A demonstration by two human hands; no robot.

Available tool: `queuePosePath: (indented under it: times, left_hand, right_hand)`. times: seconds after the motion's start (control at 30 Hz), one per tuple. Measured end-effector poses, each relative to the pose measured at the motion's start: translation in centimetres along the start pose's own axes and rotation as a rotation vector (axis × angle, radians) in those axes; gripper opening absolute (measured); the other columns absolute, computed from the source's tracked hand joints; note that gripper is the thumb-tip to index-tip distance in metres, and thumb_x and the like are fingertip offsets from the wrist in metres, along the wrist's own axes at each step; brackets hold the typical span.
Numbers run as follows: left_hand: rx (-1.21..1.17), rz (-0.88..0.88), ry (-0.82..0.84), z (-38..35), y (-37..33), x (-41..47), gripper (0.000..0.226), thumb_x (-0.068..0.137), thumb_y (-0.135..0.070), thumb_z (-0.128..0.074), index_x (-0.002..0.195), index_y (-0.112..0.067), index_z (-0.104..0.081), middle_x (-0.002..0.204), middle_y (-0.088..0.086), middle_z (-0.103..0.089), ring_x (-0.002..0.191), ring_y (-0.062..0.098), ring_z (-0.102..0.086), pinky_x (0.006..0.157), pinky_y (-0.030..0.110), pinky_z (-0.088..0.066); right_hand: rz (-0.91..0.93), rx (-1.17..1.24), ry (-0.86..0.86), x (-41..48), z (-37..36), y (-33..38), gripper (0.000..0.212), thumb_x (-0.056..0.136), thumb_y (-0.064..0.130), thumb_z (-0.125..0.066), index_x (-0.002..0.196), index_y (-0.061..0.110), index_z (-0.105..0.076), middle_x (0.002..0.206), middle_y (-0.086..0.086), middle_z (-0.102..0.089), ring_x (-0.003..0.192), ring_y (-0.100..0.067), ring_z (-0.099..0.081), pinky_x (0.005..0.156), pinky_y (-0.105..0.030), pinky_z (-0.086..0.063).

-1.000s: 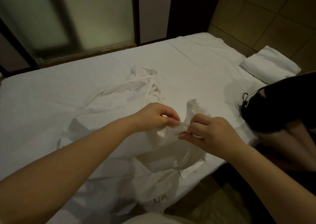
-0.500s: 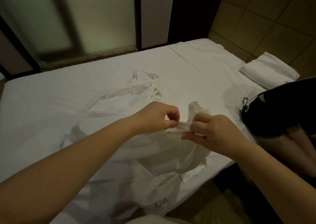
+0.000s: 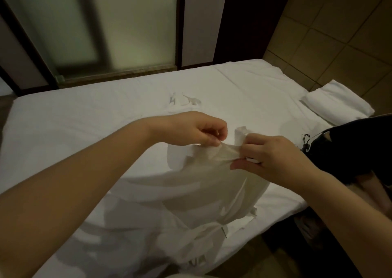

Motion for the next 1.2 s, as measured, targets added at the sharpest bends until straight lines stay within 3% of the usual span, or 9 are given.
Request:
queuePosePath:
  times: [0.17,0.3,0.43,0.5,0.63,0.73,0.9,1.03,1.2]
  left_hand:
    - [0.277,0.042,0.072,-1.7,1.9,0.8,0.021,0.091,-0.011,-0.053,0.091,-0.032,-0.057,0.087,-0.012,-0.059,0.077,0.0,-0.051,0.069,0.012,-0.04]
    - [0.23,0.077,0.145,-2.9,3.1,1.8,0.019,0.087,-0.01,-0.057,0.095,-0.021,-0.069,0.083,-0.012,-0.063,0.072,0.001,-0.053,0.07,0.012,-0.041]
    - [0.046,0.123,-0.005,-1.5,4.5,2.4,0.013,0.09,-0.012,-0.058,0.089,-0.02,-0.068,0.081,-0.013,-0.063,0.069,-0.006,-0.053,0.07,0.008,-0.041]
    - [0.109,0.088,-0.092,-0.3,4.3,2.7,0.011,0.091,-0.016,-0.057,0.087,-0.021,-0.065,0.08,-0.017,-0.06,0.071,-0.007,-0.051,0.07,0.009,-0.037]
    - [0.349,-0.094,-0.339,3.4,1.1,2.5,0.013,0.095,-0.013,-0.05,0.098,-0.013,-0.062,0.088,-0.009,-0.054,0.077,0.004,-0.044,0.068,0.008,-0.032]
    - [0.203,-0.153,-0.423,5.0,-1.2,2.1,0.014,0.095,-0.009,-0.046,0.09,-0.02,-0.055,0.081,-0.017,-0.051,0.075,0.0,-0.048,0.071,0.003,-0.034]
    - [-0.106,0.05,-0.195,5.0,1.2,1.0,0.015,0.096,-0.015,-0.048,0.086,-0.015,-0.059,0.081,-0.005,-0.055,0.075,0.005,-0.048,0.075,0.018,-0.04]
    - [-0.019,0.143,0.018,4.2,2.6,0.7,0.005,0.094,-0.021,-0.053,0.094,-0.022,-0.058,0.087,-0.003,-0.059,0.071,0.0,-0.05,0.071,0.014,-0.044]
    - [0.002,0.174,-0.047,3.3,4.2,0.3,0.021,0.096,-0.016,-0.049,0.096,-0.037,-0.05,0.096,-0.012,-0.06,0.081,-0.004,-0.054,0.076,0.01,-0.044]
  right_hand:
    - [0.035,-0.029,0.035,0.4,0.0,-0.2,0.055,0.091,0.056,-0.036,0.066,0.016,-0.064,0.066,0.004,-0.053,0.047,-0.016,-0.05,0.042,-0.02,-0.035]
    - [0.011,-0.004,0.047,0.1,0.0,-0.6,0.047,0.087,0.052,-0.044,0.066,0.016,-0.065,0.065,0.005,-0.054,0.048,-0.015,-0.051,0.041,-0.021,-0.041]
    - [-0.011,0.015,0.059,-0.1,0.0,-1.0,0.046,0.087,0.053,-0.044,0.065,0.017,-0.062,0.065,0.007,-0.052,0.055,-0.012,-0.045,0.043,-0.02,-0.037]
    - [-0.015,0.007,0.073,-0.1,-0.3,-1.1,0.043,0.086,0.052,-0.046,0.064,0.018,-0.061,0.064,0.008,-0.05,0.057,-0.013,-0.044,0.043,-0.019,-0.035]
    - [-0.056,-0.003,0.062,0.7,-0.2,-1.5,0.041,0.083,0.053,-0.049,0.063,0.018,-0.059,0.065,0.007,-0.052,0.051,-0.011,-0.045,0.043,-0.016,-0.03]
    - [-0.094,0.016,0.032,2.0,0.8,-2.3,0.045,0.084,0.054,-0.046,0.064,0.017,-0.06,0.067,0.005,-0.055,0.048,-0.011,-0.048,0.046,-0.011,-0.029]
    - [-0.146,0.032,-0.022,2.0,2.0,-4.1,0.057,0.088,0.062,-0.036,0.067,0.016,-0.063,0.069,0.011,-0.049,0.052,-0.007,-0.042,0.052,-0.008,-0.031]
    - [-0.221,0.058,-0.031,1.9,2.0,-4.8,0.058,0.085,0.061,-0.04,0.074,0.013,-0.069,0.074,0.002,-0.06,0.057,-0.015,-0.052,0.052,-0.029,-0.051]
    - [-0.228,0.084,-0.059,2.0,1.6,-4.7,0.044,0.082,0.05,-0.054,0.073,0.011,-0.071,0.074,0.003,-0.058,0.056,-0.018,-0.055,0.055,-0.027,-0.048]
Point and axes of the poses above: each hand's wrist, its own x-axis towards the middle knuckle, its own z-axis out of the back of the hand, y = z × x, the point moved 2 cm from there along x, towards the middle knuckle
